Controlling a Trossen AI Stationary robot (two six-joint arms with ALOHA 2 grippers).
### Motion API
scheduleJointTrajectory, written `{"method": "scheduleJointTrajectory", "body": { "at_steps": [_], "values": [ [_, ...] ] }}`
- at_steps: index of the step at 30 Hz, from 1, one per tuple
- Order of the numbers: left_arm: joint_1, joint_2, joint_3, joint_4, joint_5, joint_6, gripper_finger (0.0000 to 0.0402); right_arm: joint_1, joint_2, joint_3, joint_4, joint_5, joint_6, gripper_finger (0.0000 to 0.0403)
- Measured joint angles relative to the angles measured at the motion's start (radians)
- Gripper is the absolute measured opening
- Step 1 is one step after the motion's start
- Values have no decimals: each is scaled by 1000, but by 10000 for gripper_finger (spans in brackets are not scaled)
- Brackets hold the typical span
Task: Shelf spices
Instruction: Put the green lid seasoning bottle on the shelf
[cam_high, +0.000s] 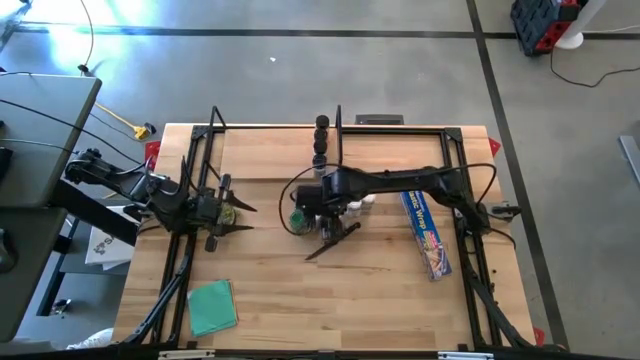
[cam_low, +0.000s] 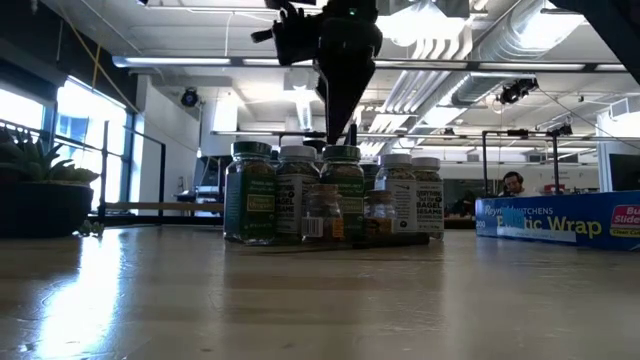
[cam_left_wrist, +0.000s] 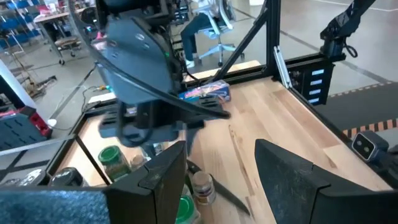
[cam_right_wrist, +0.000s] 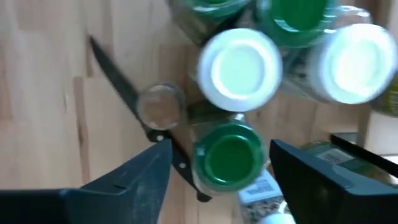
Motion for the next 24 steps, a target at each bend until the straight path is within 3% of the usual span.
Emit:
{"method": "scheduleJointTrajectory", "body": {
  "at_steps": [5,10,19,24],
  "values": [
    [0,0,0,-14,-1,-3,188,0,23,0,-21,-3,-29,317],
    [1,0,0,-15,-1,-3,188,-4,40,-27,-30,17,-73,326],
    [1,0,0,-30,-27,-2,188,-13,40,-100,49,20,-103,299],
    [1,0,0,-30,-36,-1,188,-9,40,-100,58,32,-160,252]
  ]
}}
